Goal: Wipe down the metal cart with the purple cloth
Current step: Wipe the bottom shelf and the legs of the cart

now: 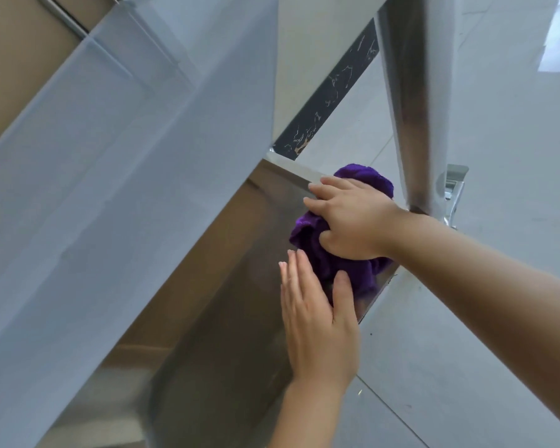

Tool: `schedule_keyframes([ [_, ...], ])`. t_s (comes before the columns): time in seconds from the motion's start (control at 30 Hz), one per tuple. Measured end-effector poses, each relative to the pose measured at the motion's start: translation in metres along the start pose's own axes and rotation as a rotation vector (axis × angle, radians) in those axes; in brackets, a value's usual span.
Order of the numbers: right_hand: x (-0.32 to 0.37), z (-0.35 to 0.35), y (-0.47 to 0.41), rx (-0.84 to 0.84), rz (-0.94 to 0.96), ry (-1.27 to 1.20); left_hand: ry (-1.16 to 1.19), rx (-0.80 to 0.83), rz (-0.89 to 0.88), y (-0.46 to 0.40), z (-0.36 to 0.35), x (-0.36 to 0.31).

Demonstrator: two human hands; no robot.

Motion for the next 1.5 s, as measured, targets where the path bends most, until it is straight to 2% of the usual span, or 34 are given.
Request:
schedule_keyframes([
  [0.13,-0.001,0.006,-0.021,-0.049,0.057,0.004,-0.156,-0.012,-0.010,0.000,0.000,-0.001],
  [0.27,-0.004,0.012,-0.034,-0.096,0.058,-0.069,-0.275,0.045,0.014,0.001,-0.002,-0.003],
  [0.43,-0.014,0.018,-0.049,-0.230,-0.046,-0.240,-0.368,0.077,0.042,-0.001,-0.008,-0.001],
  [0.63,-0.011,0.022,-0.091,-0.232,-0.069,-0.153,-0.480,0.095,0.045,0.000,-0.010,-0.002],
  [0.73,-0.010,0.024,-0.111,-0.324,-0.142,-0.137,-0.474,0.071,0.030,-0.001,-0.008,-0.005],
  [0.87,-0.017,0.027,-0.123,-0.414,-0.282,-0.255,-0.456,-0.017,-0.046,-0.001,-0.007,-0.008],
  [0.97,-0.021,0.021,-0.130,-0.374,-0.305,-0.287,-0.474,-0.043,-0.053,0.001,-0.005,-0.009],
  [1.17,-0.021,0.029,-0.133,-0.366,-0.234,-0.249,-0.471,0.006,-0.037,-0.001,-0.006,-0.010],
  [1.27,-0.019,0.032,-0.130,-0.361,-0.207,-0.221,-0.486,-0.030,-0.077,0.002,-0.007,-0.009],
  [1.37,-0.020,0.028,-0.135,-0.271,-0.191,-0.268,-0.481,-0.079,-0.086,0.000,-0.007,-0.010],
  [1.5,-0.034,0.015,-0.139,-0.091,-0.273,-0.482,-0.480,0.002,-0.022,-0.002,-0.006,-0.009],
])
Point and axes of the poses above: each hand's wrist, its own y-axis away from the middle knuckle, its own z-axis out of the back of the hand, x = y × z, the point moved 8 cm from there along -y, towards the middle knuckle, and after that the axes turned 3 degrees about x, right-handed, at the moved point
